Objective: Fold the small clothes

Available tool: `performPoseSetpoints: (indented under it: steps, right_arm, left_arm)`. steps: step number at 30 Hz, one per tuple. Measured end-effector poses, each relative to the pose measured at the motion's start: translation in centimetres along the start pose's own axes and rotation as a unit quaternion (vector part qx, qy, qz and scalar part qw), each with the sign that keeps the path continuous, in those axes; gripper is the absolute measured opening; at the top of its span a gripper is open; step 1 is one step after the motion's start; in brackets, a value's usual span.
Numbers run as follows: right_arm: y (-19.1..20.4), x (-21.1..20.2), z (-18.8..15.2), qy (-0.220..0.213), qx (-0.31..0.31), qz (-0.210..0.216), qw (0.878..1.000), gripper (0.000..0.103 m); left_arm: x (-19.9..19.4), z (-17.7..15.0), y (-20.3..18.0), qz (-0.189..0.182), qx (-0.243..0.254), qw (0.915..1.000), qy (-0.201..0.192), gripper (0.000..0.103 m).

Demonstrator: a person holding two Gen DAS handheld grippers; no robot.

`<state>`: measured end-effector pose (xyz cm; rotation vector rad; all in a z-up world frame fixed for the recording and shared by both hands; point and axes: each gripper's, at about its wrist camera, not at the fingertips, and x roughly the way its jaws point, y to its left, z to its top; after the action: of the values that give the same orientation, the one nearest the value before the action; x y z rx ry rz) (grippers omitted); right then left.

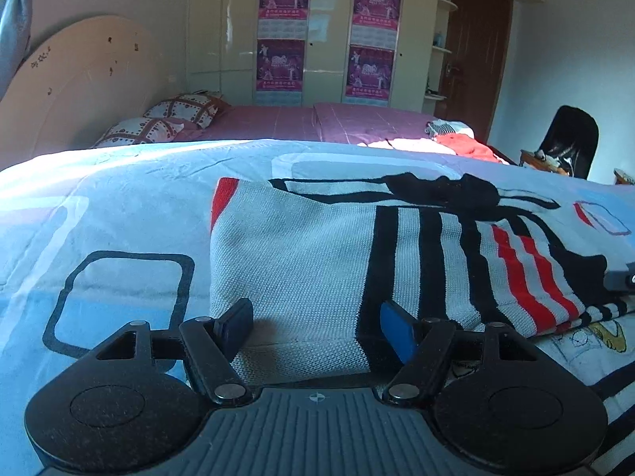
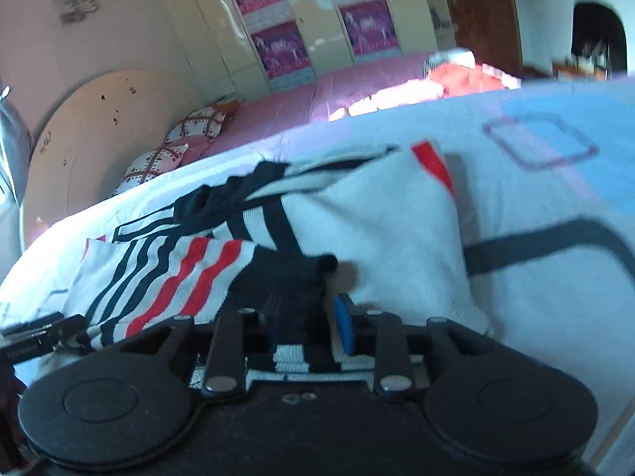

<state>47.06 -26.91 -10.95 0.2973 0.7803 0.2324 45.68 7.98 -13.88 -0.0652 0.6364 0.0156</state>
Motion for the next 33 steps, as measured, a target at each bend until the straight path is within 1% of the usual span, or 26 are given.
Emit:
performPoseSetpoints:
  steps: [2,3,4,5,7,9,11,12,14,15,16,17,18,19,20,21,22,23,24,25,26,27,28,30,31,33]
  right_arm:
    - [-0.5,0.7,0.0,0.001,0.015,0.019,1.0,0.017]
    - [-0.7,1.0,0.1,0.0,0.02,0.034,0.999,0.01]
    - [-0.7,1.2,0.0,0.002,0.02,0.045,0.999,0.009]
    - [-0.6,1.1,0.1,0.0,0.014,0.045,0.999,0.009]
    - [-1.0,0.0,0.1,-0.014,0.014,0.058,0.998,0.008]
    - [-1.6,-1.0,-0.3,-0.009,0.008,0.055,0.998,0.007]
    - [-1.9,-0.5,-0.9,0.006,0.001,0.044,0.999,0.005]
    - [-2.0,-0.2,-1.0,0.005,-0.004,0.044,0.999,0.004]
    - [-1.6,-0.1,-0.4,0.004,-0.021,0.037,0.999,0.006]
    - [-1.1,-0.7,-0.1,-0.007,-0.032,0.027,0.999,0.013]
    - [-0.7,-1.6,0.1,-0.028,-0.048,0.018,0.998,0.013]
    - [-0.3,-2.4,0.2,-0.043,-0.061,0.024,0.997,0.013]
    - [-0.1,-2.6,0.3,-0.041,-0.067,0.036,0.996,0.013]
    - [0.2,-2.1,0.3,-0.027,-0.073,0.046,0.996,0.012]
    - [0.5,-0.8,0.1,0.007,-0.086,0.04,0.995,0.012]
    - [0.5,0.4,-0.3,0.033,-0.096,0.031,0.994,0.012]
    - [0.6,0.2,-0.3,0.022,-0.103,0.03,0.994,0.012]
    - [0.7,-0.1,0.0,0.03,-0.1,0.022,0.994,0.015]
    - [0.7,-1.0,0.2,0.026,-0.096,0.013,0.995,0.022]
    - [0.6,-2.2,0.1,0.013,-0.094,0.013,0.995,0.023]
    - [0.2,-3.6,-0.1,0.001,-0.09,0.021,0.996,0.024]
    - [-0.3,-4.8,-0.4,-0.002,-0.08,0.028,0.996,0.026]
    - [-1.0,-6.0,-0.9,-0.001,-0.066,0.036,0.997,0.029]
    - [-2.5,-8.4,-2.5,0.003,-0.029,0.045,0.999,0.032]
    - [-3.2,-9.6,-3.5,0.004,-0.013,0.04,0.999,0.036]
    - [-4.3,-12.0,-5.7,0.002,0.014,0.028,1.0,0.037]
  left_arm:
    - [-0.6,-0.3,0.1,0.012,-0.018,0.9997,-0.01,0.071]
    - [-0.7,-0.4,0.1,0.02,-0.024,0.9994,-0.015,0.071]
    - [-0.7,-0.5,0.0,0.032,-0.026,0.9991,-0.012,0.071]
    - [-0.6,-0.5,-0.1,0.041,-0.024,0.9989,-0.006,0.071]
    - [-0.4,-0.6,-0.4,0.049,-0.014,0.9987,0.0,0.071]
    - [0.0,-0.5,-0.8,0.054,-0.002,0.9984,0.011,0.071]
    - [0.4,-0.5,-1.2,0.065,0.013,0.9976,0.017,0.071]
    - [0.6,-0.4,-1.4,0.071,0.018,0.9971,0.02,0.071]
    - [0.2,0.2,-1.6,0.077,0.012,0.9967,0.022,0.071]
    - [-0.2,0.3,-1.8,0.075,0.011,0.997,0.016,0.071]
    - [-0.5,0.3,-1.9,0.073,0.012,0.9972,0.011,0.071]
    - [-0.4,0.2,-2.1,0.076,0.017,0.9968,0.018,0.071]
    - [0.3,0.0,-2.3,0.084,0.027,0.9955,0.033,0.071]
    - [0.6,-0.2,-2.5,0.089,0.036,0.9948,0.033,0.071]
    - [1.0,-0.1,-2.6,0.094,0.04,0.9943,0.032,0.074]
    - [1.2,0.2,-2.4,0.096,0.033,0.9942,0.036,0.077]
    - [1.2,0.5,-2.1,0.092,0.022,0.9947,0.042,0.077]
    - [1.0,0.7,-1.8,0.088,0.011,0.9951,0.045,0.077]
    - [0.6,0.8,-1.7,0.088,0.01,0.9951,0.044,0.077]
    - [-0.2,0.7,-1.7,0.093,0.013,0.9947,0.041,0.077]
    - [-1.1,0.4,-1.5,0.094,0.014,0.9948,0.038,0.081]
    - [-2.2,0.0,-1.2,0.089,0.012,0.9954,0.033,0.086]
    - [-3.3,-0.5,-1.0,0.085,0.01,0.9959,0.03,0.086]
    - [-5.7,-2.0,-0.1,0.071,0.008,0.9967,0.037,0.086]
    - [-7.0,-3.0,0.4,0.062,0.004,0.9972,0.042,0.086]
    - [-9.5,-4.9,1.3,0.043,-0.003,0.9978,0.05,0.086]
